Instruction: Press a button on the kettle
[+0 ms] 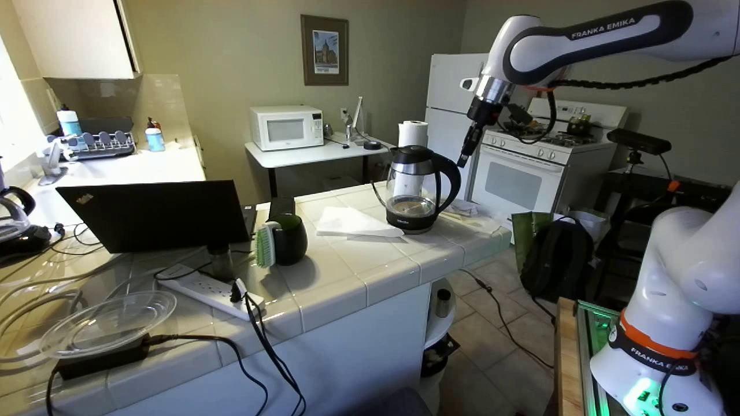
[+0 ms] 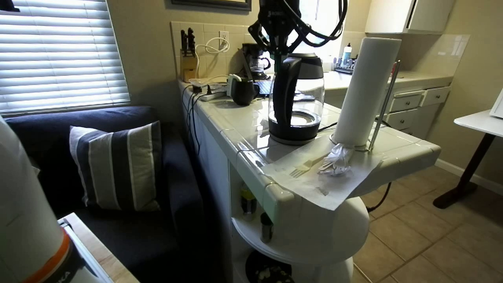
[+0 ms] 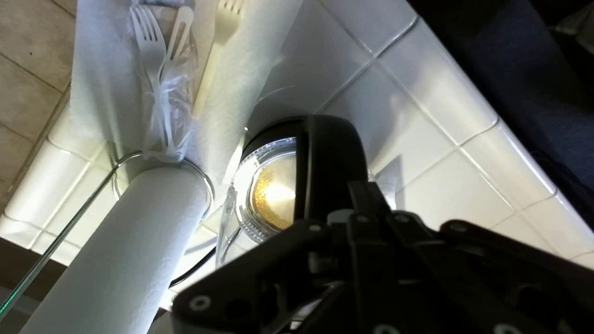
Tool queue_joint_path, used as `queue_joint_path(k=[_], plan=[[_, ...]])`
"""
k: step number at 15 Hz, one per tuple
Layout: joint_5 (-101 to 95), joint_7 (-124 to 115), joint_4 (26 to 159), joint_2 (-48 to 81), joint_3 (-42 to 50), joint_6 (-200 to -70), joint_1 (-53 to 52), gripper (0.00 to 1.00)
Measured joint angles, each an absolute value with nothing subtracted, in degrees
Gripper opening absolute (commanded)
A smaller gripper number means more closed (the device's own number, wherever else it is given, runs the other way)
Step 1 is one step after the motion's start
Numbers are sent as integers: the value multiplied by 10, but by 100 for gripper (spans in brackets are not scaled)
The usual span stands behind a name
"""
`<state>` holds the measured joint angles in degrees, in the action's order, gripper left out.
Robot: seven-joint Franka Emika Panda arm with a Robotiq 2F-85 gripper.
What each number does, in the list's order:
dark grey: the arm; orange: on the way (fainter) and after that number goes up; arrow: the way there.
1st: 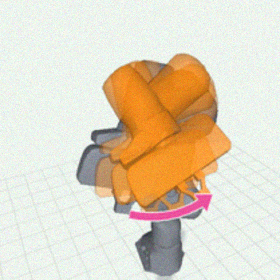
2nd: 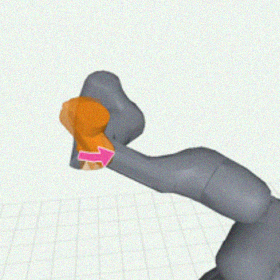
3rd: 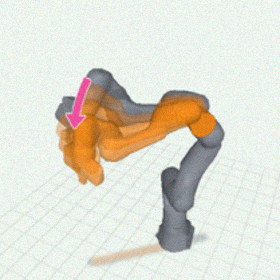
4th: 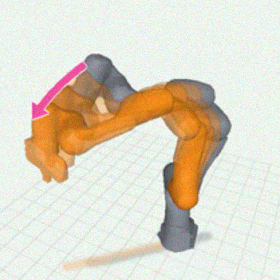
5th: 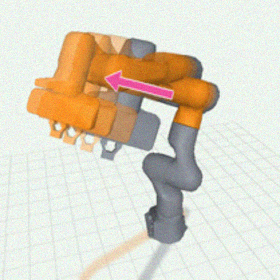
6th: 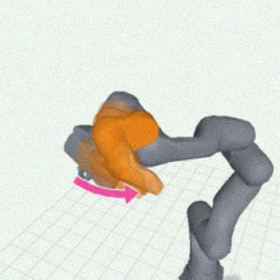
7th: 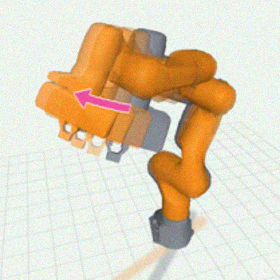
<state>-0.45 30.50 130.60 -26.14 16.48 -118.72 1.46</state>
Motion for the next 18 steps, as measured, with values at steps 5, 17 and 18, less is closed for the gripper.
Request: queue_joint_path(k=[5, 17, 18], plan=[[-5, 300, 1297, -262, 164, -1166, 18, 0], [-5, 274, 1294, -256, 154, -1184, 21, 0], [-5, 271, 1294, -254, 153, -1184, 22, 0]])
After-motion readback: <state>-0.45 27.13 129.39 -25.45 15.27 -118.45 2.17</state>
